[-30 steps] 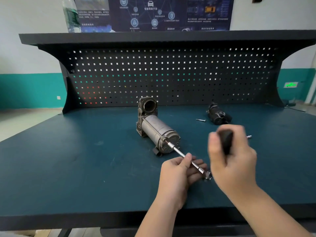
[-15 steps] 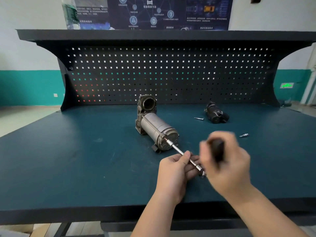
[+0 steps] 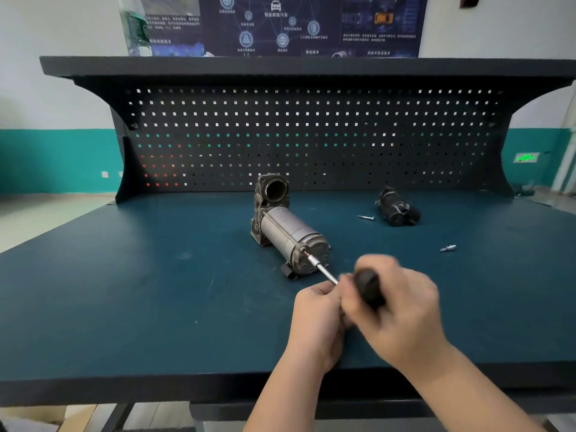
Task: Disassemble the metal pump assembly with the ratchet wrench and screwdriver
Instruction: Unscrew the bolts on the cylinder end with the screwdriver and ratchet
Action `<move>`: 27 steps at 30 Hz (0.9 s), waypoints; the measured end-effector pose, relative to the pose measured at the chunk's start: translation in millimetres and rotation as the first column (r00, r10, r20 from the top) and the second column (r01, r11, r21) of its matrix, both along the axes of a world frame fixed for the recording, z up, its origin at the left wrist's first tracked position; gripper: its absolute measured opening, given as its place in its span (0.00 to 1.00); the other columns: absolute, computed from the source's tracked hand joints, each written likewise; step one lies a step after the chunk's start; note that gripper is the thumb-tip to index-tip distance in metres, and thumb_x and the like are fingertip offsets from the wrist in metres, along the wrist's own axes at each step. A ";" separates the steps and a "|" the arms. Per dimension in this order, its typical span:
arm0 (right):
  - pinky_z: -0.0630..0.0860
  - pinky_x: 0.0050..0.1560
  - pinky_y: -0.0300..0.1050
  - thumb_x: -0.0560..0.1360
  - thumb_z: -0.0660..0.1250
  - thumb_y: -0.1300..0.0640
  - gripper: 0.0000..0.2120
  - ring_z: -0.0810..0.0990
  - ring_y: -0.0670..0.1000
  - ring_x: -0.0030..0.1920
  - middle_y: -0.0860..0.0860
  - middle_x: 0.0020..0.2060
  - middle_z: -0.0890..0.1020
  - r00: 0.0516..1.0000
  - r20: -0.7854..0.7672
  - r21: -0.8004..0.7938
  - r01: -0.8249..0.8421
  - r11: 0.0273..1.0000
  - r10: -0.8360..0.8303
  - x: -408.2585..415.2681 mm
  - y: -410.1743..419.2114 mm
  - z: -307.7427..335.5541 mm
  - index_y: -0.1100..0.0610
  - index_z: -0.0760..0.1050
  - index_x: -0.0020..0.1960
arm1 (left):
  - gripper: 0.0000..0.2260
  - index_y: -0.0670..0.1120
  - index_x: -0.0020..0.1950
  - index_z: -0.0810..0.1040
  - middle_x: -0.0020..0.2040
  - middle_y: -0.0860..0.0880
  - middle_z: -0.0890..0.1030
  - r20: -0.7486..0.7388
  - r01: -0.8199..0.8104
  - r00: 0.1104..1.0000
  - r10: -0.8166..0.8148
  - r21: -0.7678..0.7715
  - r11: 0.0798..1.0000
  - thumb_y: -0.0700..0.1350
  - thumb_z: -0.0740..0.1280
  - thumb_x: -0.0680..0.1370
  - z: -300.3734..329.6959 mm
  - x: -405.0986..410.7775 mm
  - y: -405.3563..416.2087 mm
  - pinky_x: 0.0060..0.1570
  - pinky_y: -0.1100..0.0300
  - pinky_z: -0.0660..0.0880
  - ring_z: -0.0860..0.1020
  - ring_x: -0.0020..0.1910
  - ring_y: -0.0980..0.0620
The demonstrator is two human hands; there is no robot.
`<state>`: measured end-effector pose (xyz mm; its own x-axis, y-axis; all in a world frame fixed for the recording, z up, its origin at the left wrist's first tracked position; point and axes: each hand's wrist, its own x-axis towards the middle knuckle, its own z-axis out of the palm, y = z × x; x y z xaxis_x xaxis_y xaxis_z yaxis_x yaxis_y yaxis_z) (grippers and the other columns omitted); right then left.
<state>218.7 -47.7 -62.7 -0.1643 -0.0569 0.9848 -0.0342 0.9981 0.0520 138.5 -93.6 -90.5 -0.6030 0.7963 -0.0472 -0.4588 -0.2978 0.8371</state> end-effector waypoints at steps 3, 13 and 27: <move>0.69 0.31 0.37 0.80 0.58 0.46 0.11 0.70 0.47 0.27 0.45 0.27 0.73 0.993 -0.116 -0.178 -0.023 0.984 0.002 -3.8 4.7 -8.1 0.51 0.68 0.44 | 0.06 0.34 0.42 0.77 0.29 0.46 0.78 0.028 0.004 1.000 -0.004 0.002 1.000 0.34 0.63 0.78 0.4 0.7 -0.9 0.26 0.64 0.74 0.77 0.25 0.54; 0.67 0.30 0.41 0.80 0.58 0.47 0.10 0.69 0.49 0.30 0.48 0.25 0.72 0.996 -0.030 -0.012 0.083 0.997 -0.083 -6.3 -2.9 2.0 0.52 0.68 0.44 | 0.05 0.42 0.36 0.77 0.30 0.46 0.77 -0.014 0.023 1.000 -0.023 0.054 0.998 0.40 0.72 0.69 3.5 -0.5 -2.5 0.31 0.61 0.72 0.74 0.29 0.52; 0.68 0.31 0.45 0.79 0.57 0.46 0.13 0.71 0.52 0.28 0.50 0.26 0.73 0.973 -0.140 -0.294 0.135 0.946 -0.182 -9.7 1.5 10.0 0.54 0.67 0.42 | 0.06 0.39 0.39 0.80 0.32 0.45 0.80 0.006 0.044 0.999 -0.044 0.064 0.997 0.38 0.67 0.76 2.6 -1.8 -0.5 0.30 0.62 0.76 0.79 0.29 0.53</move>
